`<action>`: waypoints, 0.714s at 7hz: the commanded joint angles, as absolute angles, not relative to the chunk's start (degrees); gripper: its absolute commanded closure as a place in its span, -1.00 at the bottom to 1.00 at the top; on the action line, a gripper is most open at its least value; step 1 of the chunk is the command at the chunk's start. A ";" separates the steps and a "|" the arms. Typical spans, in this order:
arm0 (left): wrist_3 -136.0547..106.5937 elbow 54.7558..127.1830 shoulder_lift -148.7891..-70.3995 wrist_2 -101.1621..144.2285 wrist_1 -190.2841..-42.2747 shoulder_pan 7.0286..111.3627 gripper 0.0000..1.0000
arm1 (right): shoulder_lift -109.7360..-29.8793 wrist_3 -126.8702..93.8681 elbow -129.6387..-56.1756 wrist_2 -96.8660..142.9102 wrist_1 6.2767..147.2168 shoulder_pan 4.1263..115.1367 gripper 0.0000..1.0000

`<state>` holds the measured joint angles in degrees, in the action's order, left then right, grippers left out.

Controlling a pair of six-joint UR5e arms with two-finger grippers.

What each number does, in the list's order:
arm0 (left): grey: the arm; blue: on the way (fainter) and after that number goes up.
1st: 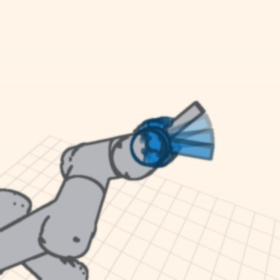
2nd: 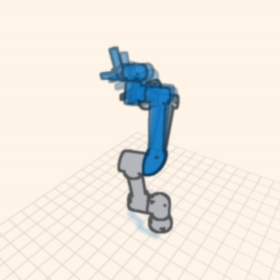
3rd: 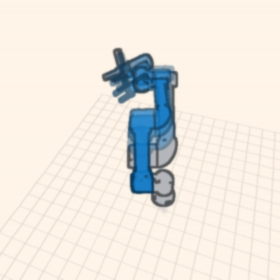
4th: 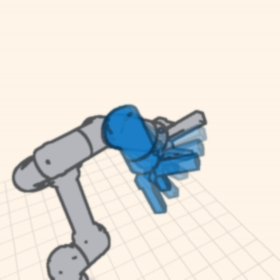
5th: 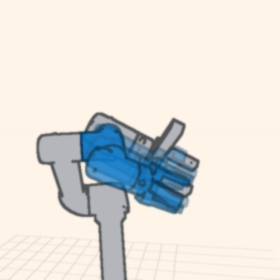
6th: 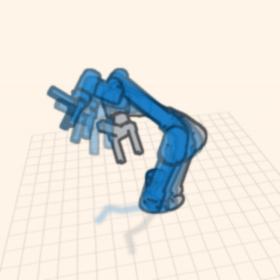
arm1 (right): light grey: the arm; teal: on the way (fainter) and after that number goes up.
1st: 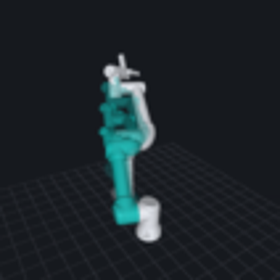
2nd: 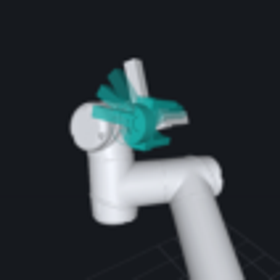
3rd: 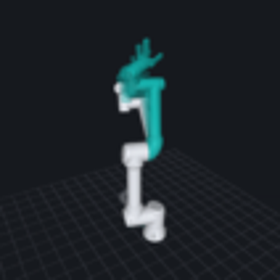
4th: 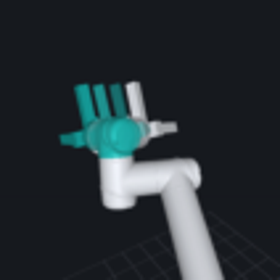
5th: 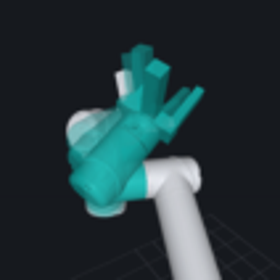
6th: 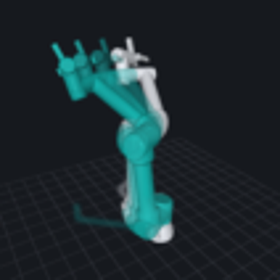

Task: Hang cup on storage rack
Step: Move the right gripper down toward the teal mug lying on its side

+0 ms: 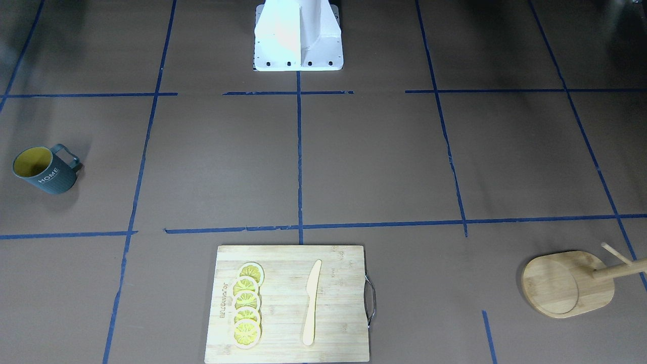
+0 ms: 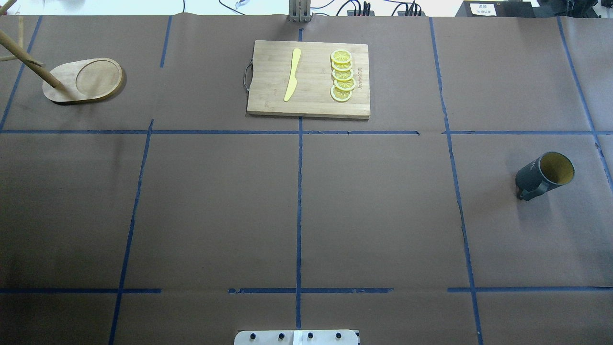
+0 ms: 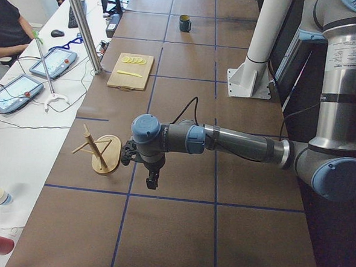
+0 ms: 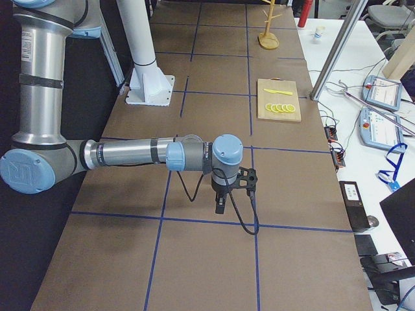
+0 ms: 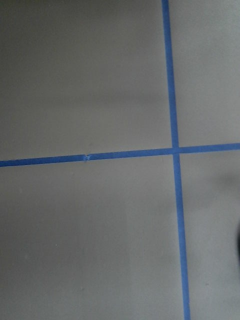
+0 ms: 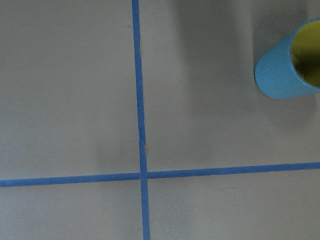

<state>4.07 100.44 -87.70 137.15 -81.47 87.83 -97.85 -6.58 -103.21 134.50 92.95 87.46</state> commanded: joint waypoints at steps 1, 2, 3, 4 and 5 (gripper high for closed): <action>4.30 102.38 -87.89 136.50 -81.39 87.89 -1.00 | -98.87 -7.11 -102.75 135.00 88.02 87.36 -1.00; 4.22 103.26 -87.54 135.80 -81.30 87.89 -1.00 | -98.88 -7.03 -103.01 135.09 87.80 87.28 -1.00; 3.87 103.01 -87.54 135.79 -81.30 87.80 -1.00 | -98.88 -7.12 -102.49 135.00 87.89 87.19 -1.00; 3.08 103.18 -87.54 135.88 -81.30 87.72 -1.00 | -99.05 -6.95 -102.48 135.09 87.72 87.19 -1.00; 2.55 102.75 -87.54 135.70 -81.30 87.71 -1.00 | -99.05 -7.03 -102.22 135.17 87.80 87.19 -1.00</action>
